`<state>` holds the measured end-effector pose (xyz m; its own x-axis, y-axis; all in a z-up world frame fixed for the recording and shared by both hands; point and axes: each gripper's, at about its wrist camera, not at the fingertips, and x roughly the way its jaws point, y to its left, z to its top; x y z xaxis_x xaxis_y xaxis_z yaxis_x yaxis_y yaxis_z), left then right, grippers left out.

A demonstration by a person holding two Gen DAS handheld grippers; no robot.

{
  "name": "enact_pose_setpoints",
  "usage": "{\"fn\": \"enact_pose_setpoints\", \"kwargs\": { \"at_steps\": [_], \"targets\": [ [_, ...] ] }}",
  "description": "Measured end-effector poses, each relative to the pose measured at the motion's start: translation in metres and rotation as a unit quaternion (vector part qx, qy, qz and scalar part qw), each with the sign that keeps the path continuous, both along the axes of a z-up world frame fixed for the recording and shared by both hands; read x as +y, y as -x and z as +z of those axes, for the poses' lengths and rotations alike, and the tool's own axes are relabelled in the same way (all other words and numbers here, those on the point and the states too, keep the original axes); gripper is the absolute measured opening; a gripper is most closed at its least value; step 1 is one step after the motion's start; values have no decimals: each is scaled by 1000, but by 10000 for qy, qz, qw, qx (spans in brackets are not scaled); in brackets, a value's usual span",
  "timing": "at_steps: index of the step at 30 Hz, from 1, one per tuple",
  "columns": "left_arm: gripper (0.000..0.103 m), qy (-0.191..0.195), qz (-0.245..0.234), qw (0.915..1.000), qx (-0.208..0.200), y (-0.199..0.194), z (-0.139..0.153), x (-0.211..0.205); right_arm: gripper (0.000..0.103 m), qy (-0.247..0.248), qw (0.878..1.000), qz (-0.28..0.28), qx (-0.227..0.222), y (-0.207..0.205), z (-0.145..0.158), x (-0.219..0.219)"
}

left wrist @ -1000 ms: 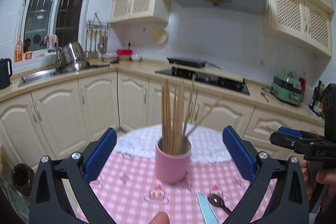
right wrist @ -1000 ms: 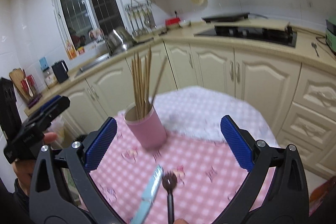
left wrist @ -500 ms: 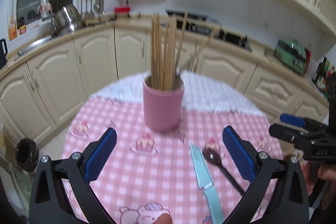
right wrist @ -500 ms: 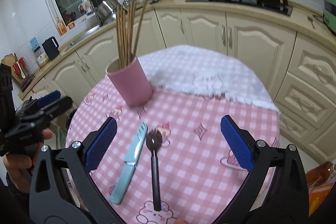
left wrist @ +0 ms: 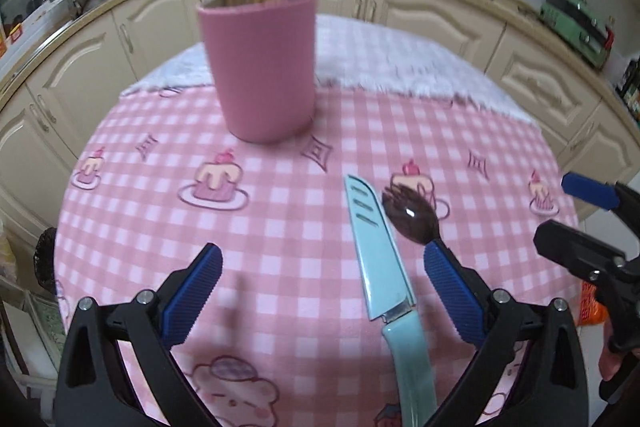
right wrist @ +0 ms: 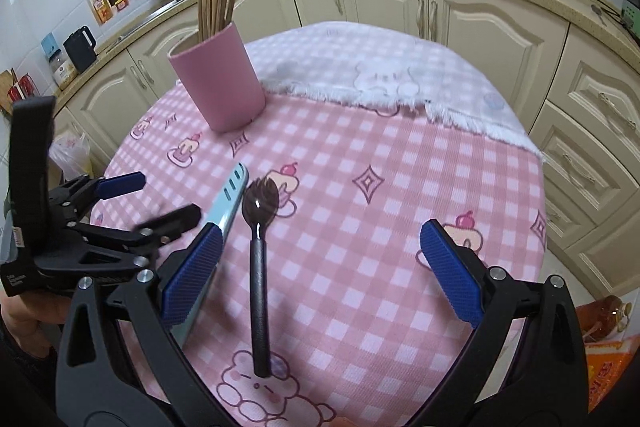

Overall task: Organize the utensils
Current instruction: 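Close the left tool on the light blue knife while the right tool grasps the dark spork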

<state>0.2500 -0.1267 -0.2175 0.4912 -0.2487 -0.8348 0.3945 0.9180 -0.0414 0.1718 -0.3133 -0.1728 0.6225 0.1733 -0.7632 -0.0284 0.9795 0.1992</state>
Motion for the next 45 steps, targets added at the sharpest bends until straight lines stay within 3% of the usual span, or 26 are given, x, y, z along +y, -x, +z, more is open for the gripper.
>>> {"fn": "enact_pose_setpoints", "kwargs": {
  "at_steps": [4, 8, 10, 12, 15, 22, 26, 30, 33, 36, 40, 42, 45],
  "targets": [
    [99, -197, 14, 9994, 271, -11, -19, -10, 97, -75, 10000, -37, 34, 0, -3, -5],
    [95, -283, 47, 9992, 272, -15, -25, -12, 97, -36, 10000, 20, 75, 1, -6, -6],
    [80, -248, -87, 9995, 173, -13, -23, -14, 97, 10, 9999, 52, 107, -1, -8, -4],
    [56, -238, -233, 9994, 105, -11, -20, -14, 97, 69, 9998, 97, 145, -3, -10, -1],
    [48, -195, -352, 9991, 134, -12, -17, -10, 97, 175, 9993, 200, 277, -10, -16, 8],
    [48, 73, -279, 9993, 229, -15, -14, 3, 95, 580, 9940, 688, 615, -39, -33, 37],
    [42, 40, -281, 9995, 161, -14, -16, 4, 80, 722, 9895, 969, 791, -55, -40, 51],
    [38, 49, -308, 9994, 163, -15, -15, 10, 72, 906, 9864, 1175, 706, -61, -41, 61],
    [37, 23, -432, 9990, 112, -18, -14, 5, 46, 1172, 9809, 1430, 606, -58, -41, 70],
    [34, 9, -735, 9973, 73, -19, -14, -3, 34, 1109, 9804, 1492, 645, -56, -39, 65],
    [35, -140, -1025, 9946, 125, -20, -13, -6, 35, 962, 9843, 1319, 665, -58, -38, 55],
    [39, -270, -998, 9945, 161, -20, -13, -8, 42, 988, 9835, 1341, 704, -61, -38, 60],
    [39, -423, -842, 9955, 114, -24, -14, -9, 44, 1108, 9826, 1305, 719, -65, -39, 64]
  ]
}}
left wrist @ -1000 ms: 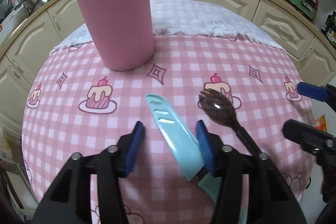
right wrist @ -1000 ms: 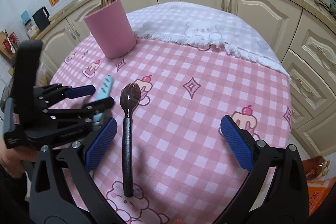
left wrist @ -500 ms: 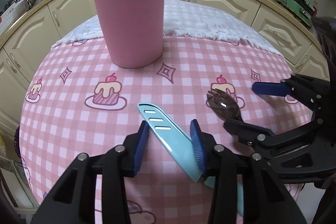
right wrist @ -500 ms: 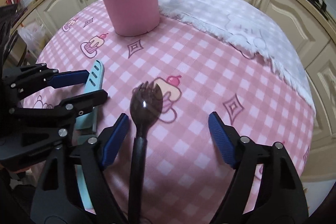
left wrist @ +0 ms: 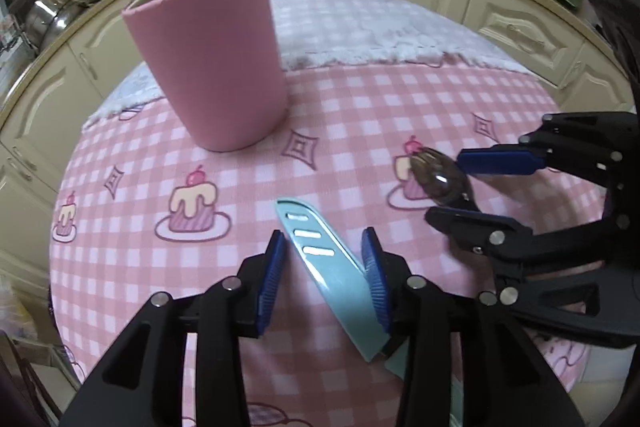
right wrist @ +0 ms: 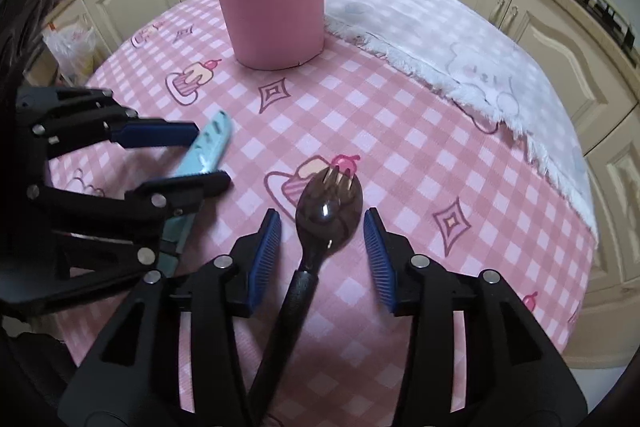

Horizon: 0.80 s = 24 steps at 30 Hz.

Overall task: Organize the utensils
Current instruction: 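Close the left tool on the light blue knife while the right tool grasps the dark spork, then lift the knife and spork upright over the pink cup with both tools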

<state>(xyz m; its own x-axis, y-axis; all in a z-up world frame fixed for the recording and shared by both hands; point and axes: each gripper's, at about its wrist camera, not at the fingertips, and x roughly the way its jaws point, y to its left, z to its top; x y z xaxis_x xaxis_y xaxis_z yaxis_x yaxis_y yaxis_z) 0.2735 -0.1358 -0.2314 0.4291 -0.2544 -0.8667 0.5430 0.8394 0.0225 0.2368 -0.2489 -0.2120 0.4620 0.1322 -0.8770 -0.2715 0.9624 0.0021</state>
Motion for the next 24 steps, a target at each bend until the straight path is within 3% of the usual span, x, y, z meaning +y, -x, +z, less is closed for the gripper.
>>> {"fn": "enact_pose_setpoints", "kwargs": {
  "at_steps": [3, 8, 12, 15, 24],
  "targets": [
    [33, 82, -32, 10000, -39, -1, 0, 1, 33, 27, 9999, 35, -117, 0, -1, 2],
    [23, 496, -374, 9979, 155, 3, 4, 2, 33, -248, 9993, 246, -163, 11, 1, 2],
    [26, 52, -606, 9981, -89, 14, 3, -4, 33, -204, 9996, 166, -90, 16, 1, -1],
    [35, -233, -553, 9981, -153, 14, 3, -8, 36, -91, 9999, 69, 34, 13, 2, 0],
    [37, -401, -404, 9984, 48, 13, 8, -7, 44, 86, 9995, -218, 225, 14, 2, 2]
  ]
}}
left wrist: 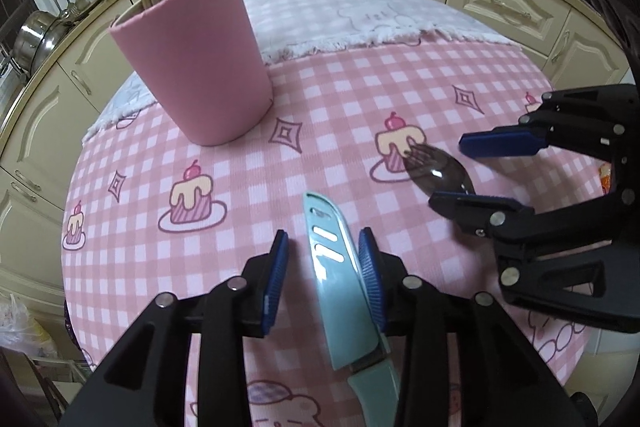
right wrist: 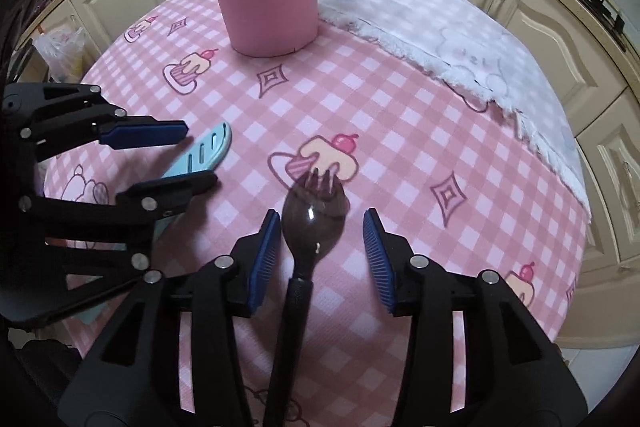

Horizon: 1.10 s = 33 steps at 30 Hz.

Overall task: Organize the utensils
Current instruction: 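Lift the knife and spork upright over the pink cup with both tools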

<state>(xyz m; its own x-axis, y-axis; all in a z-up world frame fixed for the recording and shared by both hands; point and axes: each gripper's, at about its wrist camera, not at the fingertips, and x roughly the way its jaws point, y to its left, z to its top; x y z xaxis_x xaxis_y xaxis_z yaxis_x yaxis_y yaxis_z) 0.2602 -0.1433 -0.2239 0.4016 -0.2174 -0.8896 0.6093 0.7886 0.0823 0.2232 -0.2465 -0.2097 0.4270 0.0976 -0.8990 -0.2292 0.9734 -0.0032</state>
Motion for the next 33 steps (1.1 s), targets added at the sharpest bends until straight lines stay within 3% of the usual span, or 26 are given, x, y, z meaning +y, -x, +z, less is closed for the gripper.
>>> {"fn": "enact_pose_setpoints", "kwargs": {
  "at_steps": [4, 5, 7, 14, 23, 33],
  "targets": [
    [36, 46, 16, 10000, -14, 2, -2, 2, 42, 104, 9999, 83, -107, 3, -3, 5],
    [26, 115, -8, 9999, -2, 3, -2, 2, 37, 91, 9998, 139, -136, 4, -3, 7],
    [24, 224, -63, 9997, -13, 5, -2, 0, 32, 96, 9997, 155, -184, 5, -2, 9],
    [22, 836, 38, 9963, -173, 13, 14, 18, 31, -687, 9946, -14, -777, 19, 16, -7],
    [21, 1775, 379, 9783, -1001, 21, 58, 52, 31, -1228, 9778, -92, -1698, 39, 47, -15],
    [21, 2255, 419, 9589, -1671, 32, 87, 66, 31, -1485, 9637, -29, -2220, 49, 65, -8]
  ]
}}
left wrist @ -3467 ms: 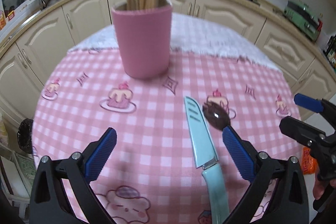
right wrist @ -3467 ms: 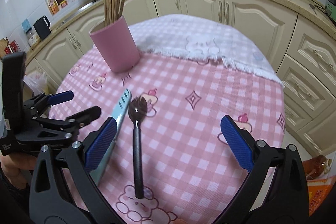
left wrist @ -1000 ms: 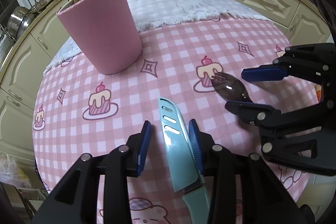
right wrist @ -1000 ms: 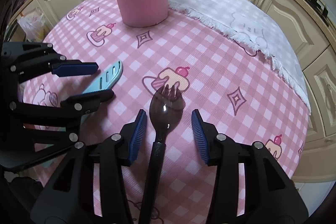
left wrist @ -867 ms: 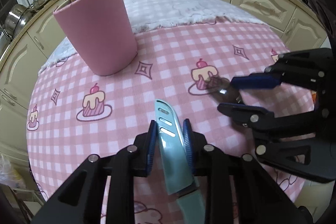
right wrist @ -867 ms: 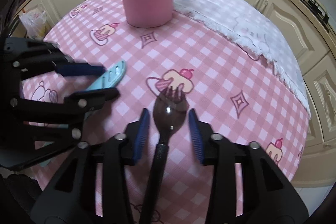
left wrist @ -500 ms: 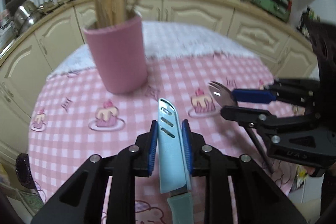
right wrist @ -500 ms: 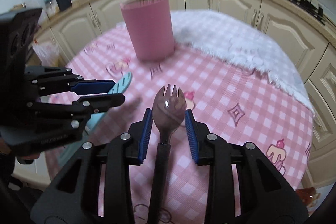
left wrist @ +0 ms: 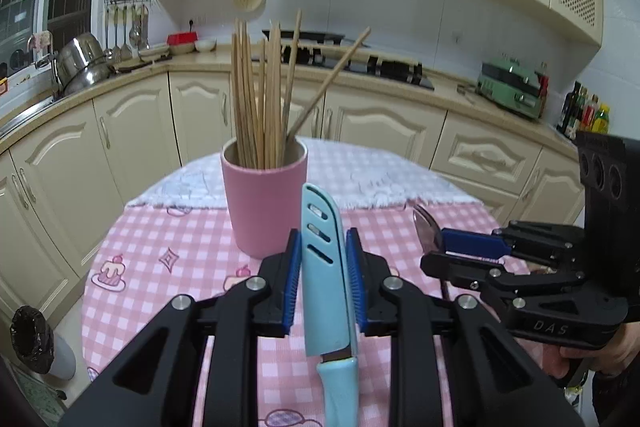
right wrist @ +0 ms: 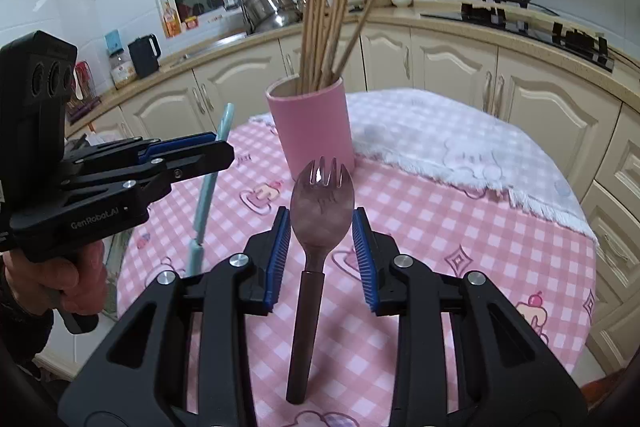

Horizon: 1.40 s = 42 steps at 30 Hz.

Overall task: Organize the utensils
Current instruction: 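Lift the knife and spork upright over the pink cup with both tools, then lower the knife and spork into the cup and open both tools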

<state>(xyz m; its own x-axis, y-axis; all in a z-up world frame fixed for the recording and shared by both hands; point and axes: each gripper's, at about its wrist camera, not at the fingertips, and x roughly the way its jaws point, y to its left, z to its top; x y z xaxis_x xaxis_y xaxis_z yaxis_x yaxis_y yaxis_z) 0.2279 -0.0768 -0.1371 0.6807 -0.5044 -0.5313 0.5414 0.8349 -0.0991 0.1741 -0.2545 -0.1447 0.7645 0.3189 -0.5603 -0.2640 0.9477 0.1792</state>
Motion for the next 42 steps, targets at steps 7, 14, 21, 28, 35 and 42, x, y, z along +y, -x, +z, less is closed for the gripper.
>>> {"fn": "enact_pose_setpoints", "kwargs": {
  "at_steps": [7, 14, 21, 28, 35, 42],
  "targets": [
    [21, 239, 114, 9994, -202, -2, 12, 11, 31, -128, 9995, -21, -299, 3, 11, 1],
    [21, 348, 140, 9986, -371, -2, 19, 19, 31, -209, 9983, 0, -549, 5, 20, 5],
    [21, 448, 185, 9974, -535, -2, 26, 25, 31, -231, 9971, 8, -724, 0, 30, 7],
    [21, 578, 222, 9949, -802, -8, 49, 34, 31, -226, 9946, 36, -1011, -13, 55, 10],
    [21, 789, 279, 9890, -1216, -30, 96, 44, 31, -224, 9885, 79, -1494, -42, 101, 15],
    [21, 1003, 293, 9837, -1461, -72, 139, 41, 31, -212, 9846, 77, -1733, -93, 135, 18]
  ]
}}
